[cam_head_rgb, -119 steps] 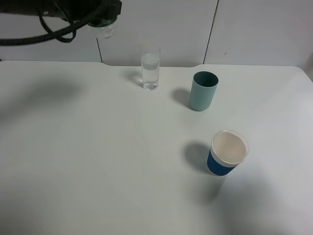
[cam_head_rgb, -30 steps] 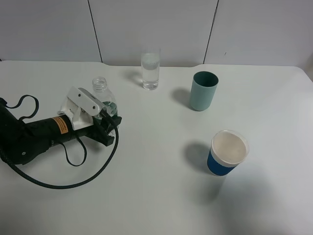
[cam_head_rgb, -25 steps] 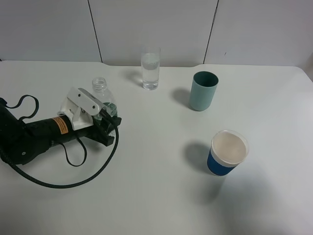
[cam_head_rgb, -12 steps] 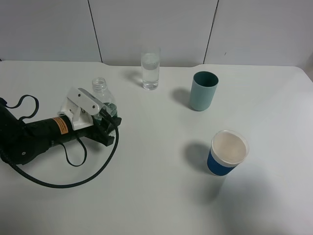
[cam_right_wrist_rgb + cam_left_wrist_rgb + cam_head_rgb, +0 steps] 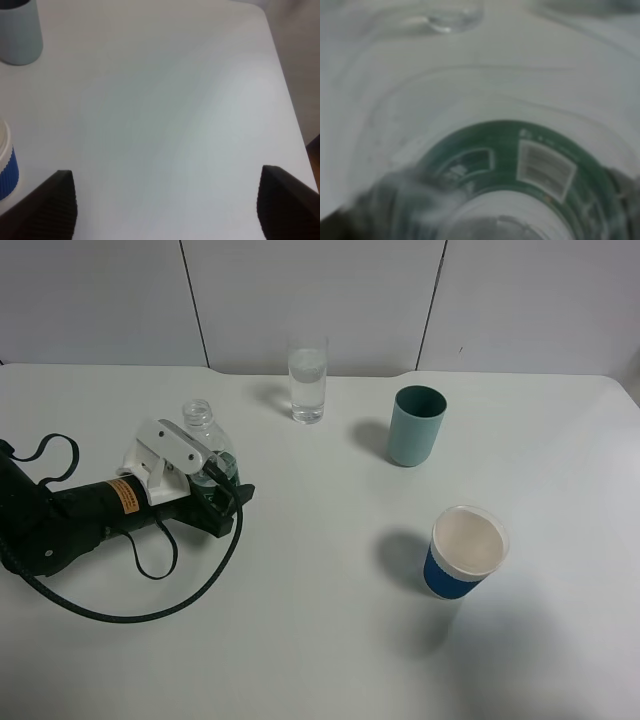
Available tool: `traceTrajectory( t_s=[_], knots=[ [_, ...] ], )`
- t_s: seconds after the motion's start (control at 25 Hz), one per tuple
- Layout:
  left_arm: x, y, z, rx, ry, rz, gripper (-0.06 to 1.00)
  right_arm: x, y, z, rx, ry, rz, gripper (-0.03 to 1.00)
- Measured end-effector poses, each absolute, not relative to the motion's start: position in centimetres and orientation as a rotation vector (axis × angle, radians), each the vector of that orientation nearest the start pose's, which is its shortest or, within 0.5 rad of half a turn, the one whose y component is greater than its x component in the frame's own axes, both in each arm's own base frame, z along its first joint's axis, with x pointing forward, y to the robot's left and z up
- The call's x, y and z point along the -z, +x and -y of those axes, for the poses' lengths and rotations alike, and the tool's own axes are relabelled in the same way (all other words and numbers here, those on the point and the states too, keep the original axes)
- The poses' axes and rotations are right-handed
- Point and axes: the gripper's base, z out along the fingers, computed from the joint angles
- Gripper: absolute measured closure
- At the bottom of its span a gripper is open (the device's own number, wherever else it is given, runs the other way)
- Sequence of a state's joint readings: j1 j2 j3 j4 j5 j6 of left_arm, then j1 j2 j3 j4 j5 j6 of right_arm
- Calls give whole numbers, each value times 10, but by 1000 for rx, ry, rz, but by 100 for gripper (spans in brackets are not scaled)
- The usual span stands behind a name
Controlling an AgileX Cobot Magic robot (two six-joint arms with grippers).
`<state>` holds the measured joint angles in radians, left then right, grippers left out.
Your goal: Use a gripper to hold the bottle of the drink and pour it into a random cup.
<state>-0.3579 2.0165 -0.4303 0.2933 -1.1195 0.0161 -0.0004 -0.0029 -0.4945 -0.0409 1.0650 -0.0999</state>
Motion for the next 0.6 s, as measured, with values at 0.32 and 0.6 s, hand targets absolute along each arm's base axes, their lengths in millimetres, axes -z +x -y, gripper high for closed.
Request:
traceTrajectory(
  t_s=[0.32,0.6],
  knots=[
    [-103,230,105,351,576,-1849,13,-275,-5,3,111,-100,-2050,23],
    [-131,196,80,276,428,-1829,13,-275,-5,3,111,-100,-2050,23]
  ],
)
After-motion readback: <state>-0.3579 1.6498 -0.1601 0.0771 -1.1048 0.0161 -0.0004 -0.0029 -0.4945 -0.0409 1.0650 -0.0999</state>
